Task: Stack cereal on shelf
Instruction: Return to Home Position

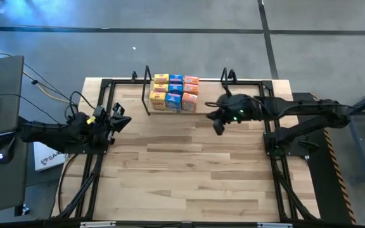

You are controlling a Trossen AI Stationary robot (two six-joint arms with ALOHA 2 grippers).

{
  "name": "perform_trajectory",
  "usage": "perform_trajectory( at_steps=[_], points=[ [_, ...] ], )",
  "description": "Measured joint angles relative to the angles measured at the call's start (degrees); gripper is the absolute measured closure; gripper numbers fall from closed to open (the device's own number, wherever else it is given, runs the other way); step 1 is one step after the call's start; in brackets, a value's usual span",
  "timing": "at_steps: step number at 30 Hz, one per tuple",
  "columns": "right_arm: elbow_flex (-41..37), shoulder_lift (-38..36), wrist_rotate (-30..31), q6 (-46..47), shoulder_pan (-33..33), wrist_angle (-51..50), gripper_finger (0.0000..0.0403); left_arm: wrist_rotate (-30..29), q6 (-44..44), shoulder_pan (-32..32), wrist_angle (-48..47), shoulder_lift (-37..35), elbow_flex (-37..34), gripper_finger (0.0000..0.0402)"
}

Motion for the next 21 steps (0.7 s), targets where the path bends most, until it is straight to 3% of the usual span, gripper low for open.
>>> perform_trajectory(
  at_steps=[11, 21],
  points=[
    [-28.6, -25.3, -5.7, -2.0, -1.1, 26.6, 0.0403, -0.1, -0.2, 0.0, -1.0, 0.1, 0.0, 0.0401],
    [-54.4, -49.2, -8.8, 2.4, -1.1, 43.1, 0.0403, -1.0, -0.3, 0.1, -2.4, 0.1, 0.0, 0.0401]
  ],
)
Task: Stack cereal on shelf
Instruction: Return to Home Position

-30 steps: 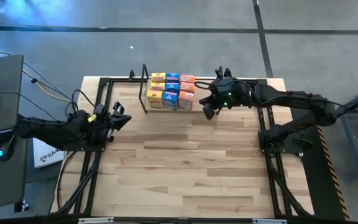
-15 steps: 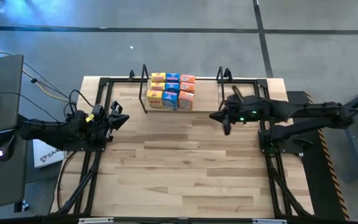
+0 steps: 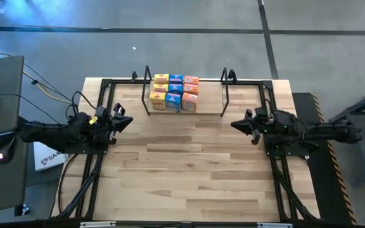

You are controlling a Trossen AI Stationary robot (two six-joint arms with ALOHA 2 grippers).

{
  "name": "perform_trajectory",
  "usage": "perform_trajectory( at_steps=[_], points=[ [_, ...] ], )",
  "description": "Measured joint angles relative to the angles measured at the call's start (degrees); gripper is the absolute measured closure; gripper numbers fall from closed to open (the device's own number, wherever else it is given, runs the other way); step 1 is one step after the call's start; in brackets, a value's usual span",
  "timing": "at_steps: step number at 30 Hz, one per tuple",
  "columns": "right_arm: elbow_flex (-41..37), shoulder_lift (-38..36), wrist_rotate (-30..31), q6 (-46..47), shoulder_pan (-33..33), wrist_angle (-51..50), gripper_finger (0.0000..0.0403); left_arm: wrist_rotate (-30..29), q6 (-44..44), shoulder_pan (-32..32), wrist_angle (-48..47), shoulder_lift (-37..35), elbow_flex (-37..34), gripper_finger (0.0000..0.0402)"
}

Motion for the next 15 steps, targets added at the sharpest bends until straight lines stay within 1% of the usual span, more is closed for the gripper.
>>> perform_trajectory(
  at_steps=[6, 8, 9, 11, 15],
  points=[
    [-8.3, -10.7, 1.1, -2.7, 0.0, 3.4, 0.0403, 0.1, 0.0, 0.0, -0.1, 0.0, 0.0, 0.0401],
    [-9.0, -13.6, 1.3, -3.1, 0.0, 0.3, 0.0403, 0.1, 0.0, 0.0, -1.0, -0.3, 0.0, 0.0401],
    [-9.0, -14.8, 1.6, -3.9, 0.0, -2.5, 0.0403, 0.2, 0.0, 0.0, -1.6, -0.9, 0.0, 0.0401],
    [-9.0, -16.8, 2.5, -6.6, 0.0, -4.9, 0.0403, 0.5, 0.0, 0.0, -2.5, -1.7, 0.0, 0.0401],
    [-9.0, -18.3, 7.8, -10.3, 0.0, -12.3, 0.0403, 0.5, 0.0, 0.0, -11.5, -5.1, 0.0, 0.0401]
  ],
)
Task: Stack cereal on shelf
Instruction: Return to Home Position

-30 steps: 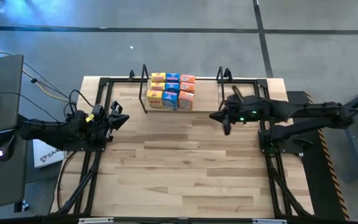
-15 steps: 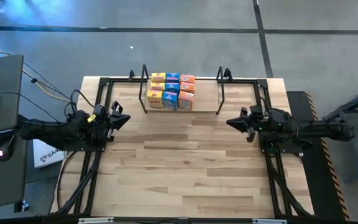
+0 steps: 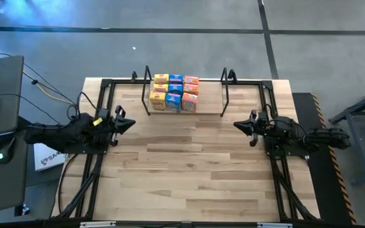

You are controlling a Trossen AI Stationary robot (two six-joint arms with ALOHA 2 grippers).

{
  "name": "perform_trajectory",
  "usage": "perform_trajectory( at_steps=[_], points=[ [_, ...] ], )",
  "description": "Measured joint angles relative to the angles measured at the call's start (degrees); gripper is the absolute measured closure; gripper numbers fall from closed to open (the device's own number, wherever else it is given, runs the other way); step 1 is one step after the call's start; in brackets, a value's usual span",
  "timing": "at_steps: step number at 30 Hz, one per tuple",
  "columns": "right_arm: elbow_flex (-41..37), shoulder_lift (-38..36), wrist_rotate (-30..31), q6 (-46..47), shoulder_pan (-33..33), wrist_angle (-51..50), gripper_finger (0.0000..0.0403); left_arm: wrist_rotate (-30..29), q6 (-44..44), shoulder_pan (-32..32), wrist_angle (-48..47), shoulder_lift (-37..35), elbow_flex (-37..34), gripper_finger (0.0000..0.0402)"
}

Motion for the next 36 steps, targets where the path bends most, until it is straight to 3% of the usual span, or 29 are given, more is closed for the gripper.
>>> perform_trajectory(
  at_steps=[6, 10, 36],
  points=[
    [0.1, 1.1, 0.9, -0.1, 0.0, 0.0, 0.0403, 0.6, 0.0, 0.0, -20.2, -3.5, 0.1, 0.0401],
    [0.1, 1.2, 0.9, -0.3, 0.0, 0.0, 0.0403, 2.8, 0.0, -0.2, -20.4, -3.7, 0.0, 0.0401],
    [0.0, -1.0, 0.0, -0.3, 0.3, 0.3, 0.0402, 2.6, 0.0, -0.5, -20.4, -3.5, 0.0, 0.0401]
  ],
)
